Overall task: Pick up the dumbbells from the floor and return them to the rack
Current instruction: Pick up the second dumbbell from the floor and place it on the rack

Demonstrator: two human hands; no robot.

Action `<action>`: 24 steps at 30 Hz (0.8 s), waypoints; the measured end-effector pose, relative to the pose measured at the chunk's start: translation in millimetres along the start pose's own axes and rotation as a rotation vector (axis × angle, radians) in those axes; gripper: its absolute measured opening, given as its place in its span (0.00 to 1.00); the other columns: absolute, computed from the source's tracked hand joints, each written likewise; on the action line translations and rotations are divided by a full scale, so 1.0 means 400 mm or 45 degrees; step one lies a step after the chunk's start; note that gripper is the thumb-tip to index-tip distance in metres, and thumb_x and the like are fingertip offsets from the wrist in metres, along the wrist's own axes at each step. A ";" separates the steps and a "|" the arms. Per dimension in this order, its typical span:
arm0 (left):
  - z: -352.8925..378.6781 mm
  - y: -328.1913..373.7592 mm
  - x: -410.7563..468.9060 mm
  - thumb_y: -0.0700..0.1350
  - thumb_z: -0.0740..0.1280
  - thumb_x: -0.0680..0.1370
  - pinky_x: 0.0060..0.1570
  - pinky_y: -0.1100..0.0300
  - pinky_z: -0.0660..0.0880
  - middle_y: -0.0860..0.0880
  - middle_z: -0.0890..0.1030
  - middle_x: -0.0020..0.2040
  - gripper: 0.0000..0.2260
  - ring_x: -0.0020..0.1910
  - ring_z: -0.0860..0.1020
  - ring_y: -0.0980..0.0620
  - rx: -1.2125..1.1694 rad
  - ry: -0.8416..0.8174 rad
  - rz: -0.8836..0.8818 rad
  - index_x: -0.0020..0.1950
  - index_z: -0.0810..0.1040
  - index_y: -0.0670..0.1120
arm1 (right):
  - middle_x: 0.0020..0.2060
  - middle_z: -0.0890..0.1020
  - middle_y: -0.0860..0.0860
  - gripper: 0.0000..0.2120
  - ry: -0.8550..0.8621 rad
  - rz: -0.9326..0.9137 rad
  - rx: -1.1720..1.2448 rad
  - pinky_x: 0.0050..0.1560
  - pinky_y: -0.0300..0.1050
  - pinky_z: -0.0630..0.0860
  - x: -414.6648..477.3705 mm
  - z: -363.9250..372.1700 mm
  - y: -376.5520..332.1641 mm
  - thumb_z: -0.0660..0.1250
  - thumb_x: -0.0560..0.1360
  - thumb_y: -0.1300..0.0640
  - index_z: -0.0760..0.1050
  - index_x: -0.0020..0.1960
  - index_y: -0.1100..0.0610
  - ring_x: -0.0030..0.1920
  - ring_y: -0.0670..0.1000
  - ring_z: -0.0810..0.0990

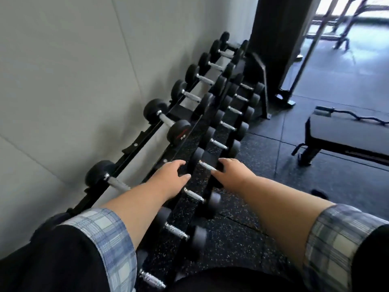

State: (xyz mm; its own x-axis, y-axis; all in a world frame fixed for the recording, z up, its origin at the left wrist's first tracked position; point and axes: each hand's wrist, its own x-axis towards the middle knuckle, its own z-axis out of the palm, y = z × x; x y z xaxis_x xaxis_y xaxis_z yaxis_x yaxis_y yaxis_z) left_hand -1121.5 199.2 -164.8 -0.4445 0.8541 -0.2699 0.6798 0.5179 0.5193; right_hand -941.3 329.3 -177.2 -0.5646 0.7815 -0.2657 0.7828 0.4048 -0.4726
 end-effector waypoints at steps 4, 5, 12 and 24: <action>0.150 0.236 0.066 0.55 0.67 0.75 0.67 0.55 0.68 0.46 0.72 0.71 0.29 0.68 0.72 0.46 0.171 -0.166 0.185 0.74 0.66 0.51 | 0.69 0.72 0.56 0.32 0.060 0.259 0.042 0.64 0.50 0.70 -0.089 -0.090 0.290 0.65 0.75 0.40 0.66 0.74 0.53 0.66 0.59 0.72; 0.193 0.295 0.075 0.55 0.68 0.74 0.66 0.55 0.68 0.46 0.72 0.71 0.30 0.68 0.72 0.46 0.223 -0.196 0.228 0.74 0.65 0.51 | 0.70 0.72 0.56 0.33 0.049 0.324 0.042 0.64 0.51 0.70 -0.115 -0.109 0.364 0.65 0.75 0.39 0.64 0.75 0.53 0.67 0.59 0.72; 0.469 0.648 0.120 0.57 0.67 0.74 0.69 0.52 0.67 0.48 0.70 0.73 0.34 0.70 0.70 0.47 0.573 -0.437 0.433 0.77 0.60 0.51 | 0.68 0.73 0.58 0.33 -0.108 0.704 -0.041 0.62 0.51 0.72 -0.267 -0.262 0.831 0.65 0.74 0.37 0.67 0.72 0.54 0.64 0.61 0.74; 0.707 0.975 0.253 0.55 0.66 0.76 0.66 0.48 0.71 0.47 0.69 0.73 0.31 0.68 0.72 0.44 0.704 -0.616 0.559 0.77 0.59 0.53 | 0.68 0.72 0.59 0.28 -0.116 1.011 0.063 0.64 0.50 0.69 -0.325 -0.339 1.163 0.67 0.76 0.55 0.64 0.73 0.56 0.67 0.61 0.72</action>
State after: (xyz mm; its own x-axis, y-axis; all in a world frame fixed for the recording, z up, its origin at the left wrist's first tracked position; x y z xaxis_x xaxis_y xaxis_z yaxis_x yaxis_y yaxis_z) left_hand -736.3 501.0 -218.9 0.1384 0.8438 -0.5186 0.9748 -0.0235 0.2219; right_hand -468.1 480.6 -248.6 0.1354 0.7846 -0.6051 0.9486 -0.2790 -0.1495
